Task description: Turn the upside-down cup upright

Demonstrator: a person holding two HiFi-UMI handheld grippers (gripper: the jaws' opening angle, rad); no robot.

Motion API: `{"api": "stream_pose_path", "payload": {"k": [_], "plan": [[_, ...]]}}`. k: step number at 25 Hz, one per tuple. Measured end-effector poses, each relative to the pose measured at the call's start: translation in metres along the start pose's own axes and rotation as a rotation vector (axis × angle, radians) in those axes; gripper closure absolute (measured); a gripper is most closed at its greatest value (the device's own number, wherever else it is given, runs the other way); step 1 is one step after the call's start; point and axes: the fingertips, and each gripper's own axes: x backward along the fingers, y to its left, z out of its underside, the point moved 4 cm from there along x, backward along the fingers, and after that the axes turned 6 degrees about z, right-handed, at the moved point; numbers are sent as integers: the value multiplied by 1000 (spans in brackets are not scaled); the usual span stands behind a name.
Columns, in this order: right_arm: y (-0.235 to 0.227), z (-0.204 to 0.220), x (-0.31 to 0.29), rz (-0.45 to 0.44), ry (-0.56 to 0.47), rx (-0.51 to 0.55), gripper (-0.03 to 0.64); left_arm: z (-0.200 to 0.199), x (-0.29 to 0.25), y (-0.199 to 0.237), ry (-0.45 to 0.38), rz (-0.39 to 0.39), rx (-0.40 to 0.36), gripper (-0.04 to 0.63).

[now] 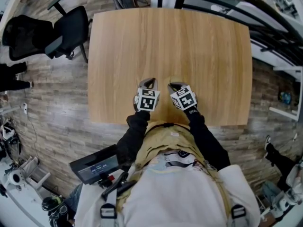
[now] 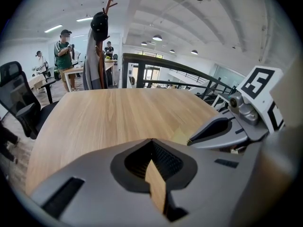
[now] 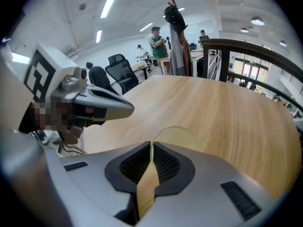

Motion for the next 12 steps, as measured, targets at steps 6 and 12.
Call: {"api": "stream_pose_path", "payload": {"k": [6,12], "plan": [[5,6,-9,-167,-64,-228,578,6,-1,-1,19,5,-7,598],[3,19,-15,-279,-111,-353,578,13,-2,-1,46,6,-8,598]]}}
